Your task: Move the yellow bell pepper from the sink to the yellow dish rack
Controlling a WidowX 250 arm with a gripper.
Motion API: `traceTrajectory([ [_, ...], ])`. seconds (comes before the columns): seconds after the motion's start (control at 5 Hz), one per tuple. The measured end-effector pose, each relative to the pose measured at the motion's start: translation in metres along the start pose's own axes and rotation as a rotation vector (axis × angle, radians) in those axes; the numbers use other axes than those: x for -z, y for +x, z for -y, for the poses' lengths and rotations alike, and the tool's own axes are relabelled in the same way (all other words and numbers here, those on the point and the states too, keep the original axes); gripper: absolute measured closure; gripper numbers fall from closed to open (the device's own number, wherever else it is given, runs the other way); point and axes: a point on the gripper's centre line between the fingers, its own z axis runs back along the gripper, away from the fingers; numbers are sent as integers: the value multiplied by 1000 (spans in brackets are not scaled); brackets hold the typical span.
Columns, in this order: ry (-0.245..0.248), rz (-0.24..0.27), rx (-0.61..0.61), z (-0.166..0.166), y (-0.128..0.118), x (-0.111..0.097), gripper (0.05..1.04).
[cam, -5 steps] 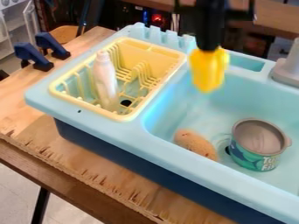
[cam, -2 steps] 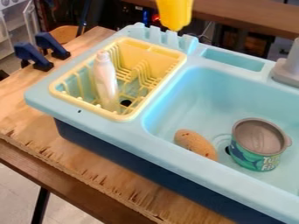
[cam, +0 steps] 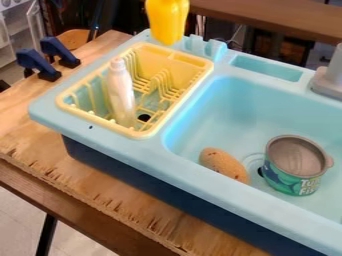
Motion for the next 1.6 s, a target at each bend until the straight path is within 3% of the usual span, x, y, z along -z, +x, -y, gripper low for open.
traceTrajectory([
  [0.2,-3,-70,-21,-6,-11,16,964],
  [0.4,-4,-79,-39,-14,-17,26,964],
  [1.0,-17,-29,-128,-47,-6,22,964],
  [1.4,-26,-67,-127,-41,-2,35,964],
  [1.6,-41,-61,-125,-37,0,37,964],
])
